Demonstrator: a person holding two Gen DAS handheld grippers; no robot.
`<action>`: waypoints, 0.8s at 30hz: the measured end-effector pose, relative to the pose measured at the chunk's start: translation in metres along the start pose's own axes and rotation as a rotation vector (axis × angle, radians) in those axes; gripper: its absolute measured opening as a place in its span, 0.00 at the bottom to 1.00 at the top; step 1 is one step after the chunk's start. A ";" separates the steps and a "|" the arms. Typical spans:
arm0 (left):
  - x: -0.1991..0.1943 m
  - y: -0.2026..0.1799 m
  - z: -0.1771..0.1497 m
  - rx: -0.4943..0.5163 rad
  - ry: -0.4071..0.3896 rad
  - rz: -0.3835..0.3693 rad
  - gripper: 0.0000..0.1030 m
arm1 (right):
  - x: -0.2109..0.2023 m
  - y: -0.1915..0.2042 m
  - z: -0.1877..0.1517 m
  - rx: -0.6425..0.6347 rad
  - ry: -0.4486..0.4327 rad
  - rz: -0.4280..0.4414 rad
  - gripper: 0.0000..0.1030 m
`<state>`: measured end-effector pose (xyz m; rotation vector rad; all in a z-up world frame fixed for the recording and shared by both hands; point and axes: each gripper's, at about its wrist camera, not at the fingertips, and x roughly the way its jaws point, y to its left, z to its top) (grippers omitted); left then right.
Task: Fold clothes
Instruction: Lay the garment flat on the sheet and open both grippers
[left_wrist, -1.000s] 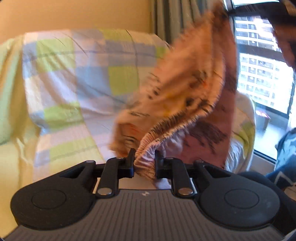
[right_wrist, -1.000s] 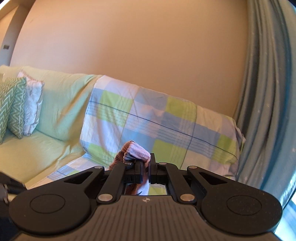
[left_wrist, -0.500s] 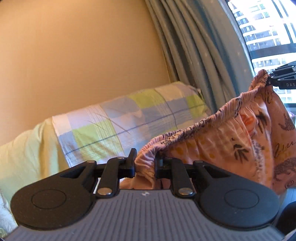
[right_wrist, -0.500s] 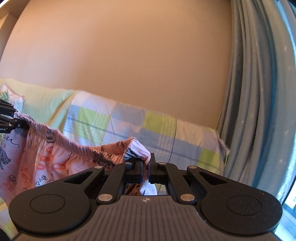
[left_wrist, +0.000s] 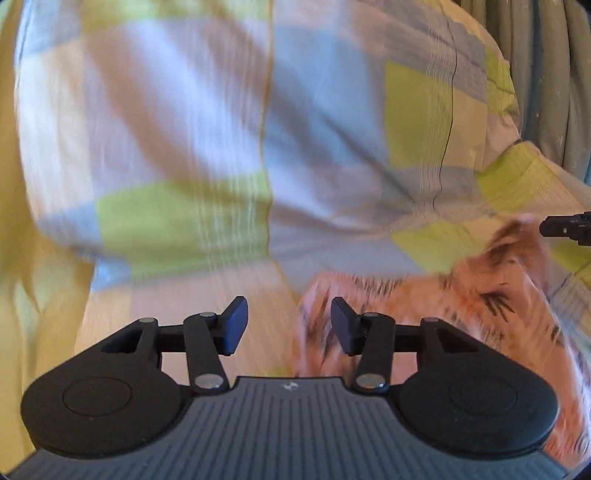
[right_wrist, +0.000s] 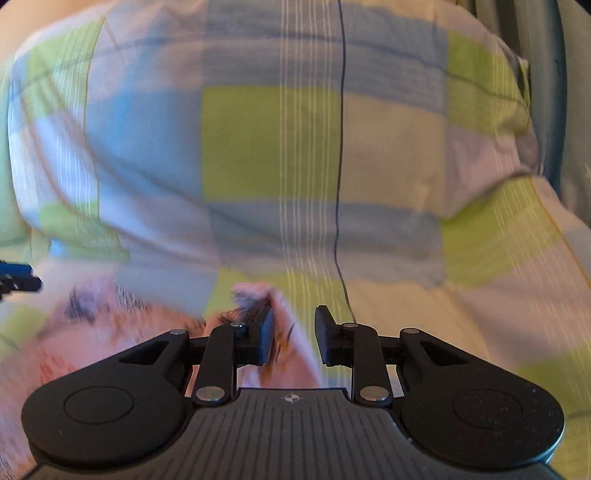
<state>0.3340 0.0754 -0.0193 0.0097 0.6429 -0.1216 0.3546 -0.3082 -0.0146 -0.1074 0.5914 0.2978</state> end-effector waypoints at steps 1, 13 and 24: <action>-0.002 0.005 -0.011 0.002 0.022 0.008 0.46 | -0.004 -0.004 -0.013 0.012 0.020 0.004 0.26; -0.079 -0.001 -0.099 0.089 0.161 -0.028 0.56 | -0.106 -0.014 -0.121 0.095 0.205 0.076 0.37; -0.096 -0.033 -0.118 0.154 0.169 -0.040 0.11 | -0.124 -0.005 -0.155 0.245 0.223 0.021 0.35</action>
